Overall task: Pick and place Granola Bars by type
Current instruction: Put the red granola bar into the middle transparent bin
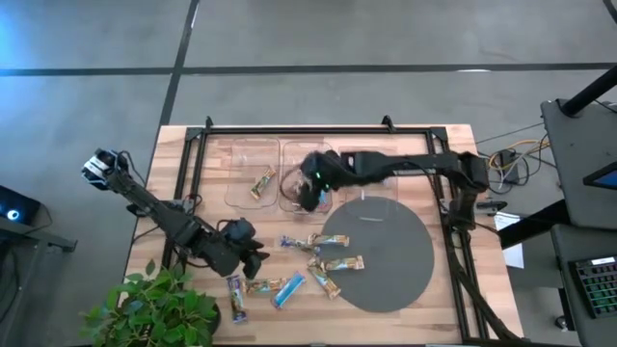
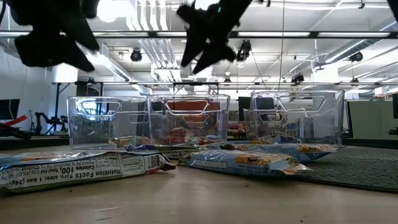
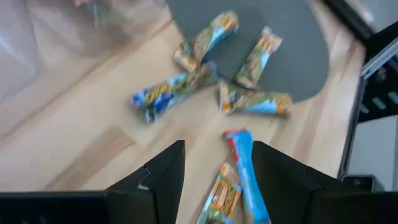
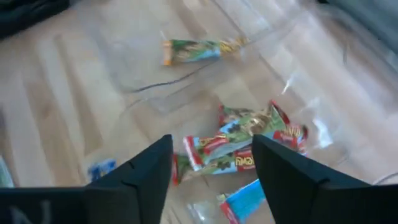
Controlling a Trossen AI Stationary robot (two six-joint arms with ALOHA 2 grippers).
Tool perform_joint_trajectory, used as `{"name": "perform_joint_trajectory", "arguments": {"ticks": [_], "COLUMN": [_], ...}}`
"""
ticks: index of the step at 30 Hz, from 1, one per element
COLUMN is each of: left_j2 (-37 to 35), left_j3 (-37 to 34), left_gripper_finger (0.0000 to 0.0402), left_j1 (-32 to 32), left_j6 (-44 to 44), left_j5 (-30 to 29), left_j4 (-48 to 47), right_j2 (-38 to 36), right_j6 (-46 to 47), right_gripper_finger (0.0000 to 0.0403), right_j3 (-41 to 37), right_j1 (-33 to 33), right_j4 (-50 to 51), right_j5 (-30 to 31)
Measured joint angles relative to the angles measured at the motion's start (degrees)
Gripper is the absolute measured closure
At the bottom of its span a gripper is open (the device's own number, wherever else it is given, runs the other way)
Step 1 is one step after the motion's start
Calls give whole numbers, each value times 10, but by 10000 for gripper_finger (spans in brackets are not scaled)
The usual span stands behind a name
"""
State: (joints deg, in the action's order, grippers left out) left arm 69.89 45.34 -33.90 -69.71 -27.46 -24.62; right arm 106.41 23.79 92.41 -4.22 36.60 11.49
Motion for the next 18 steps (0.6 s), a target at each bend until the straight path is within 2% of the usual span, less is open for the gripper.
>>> {"name": "perform_joint_trajectory", "arguments": {"ticks": [3,5,12,15,18], "left_j2": [12,20,74,119,175], "left_j3": [-5,-5,19,58,120], "left_gripper_finger": [232,232,232,234,234], "left_j1": [18,30,76,80,79], "left_j6": [6,11,-14,-10,5], "left_j5": [34,51,110,121,122], "left_j4": [7,27,47,38,-17], "right_j2": [-17,-25,-51,-68,-86], "right_j6": [-51,-51,73,132,170], "right_gripper_finger": [158,135,66,49,41], "right_j3": [0,0,1,1,1], "right_j1": [38,58,97,110,127], "right_j4": [14,25,123,170,203], "right_j5": [48,64,75,100,119]}}
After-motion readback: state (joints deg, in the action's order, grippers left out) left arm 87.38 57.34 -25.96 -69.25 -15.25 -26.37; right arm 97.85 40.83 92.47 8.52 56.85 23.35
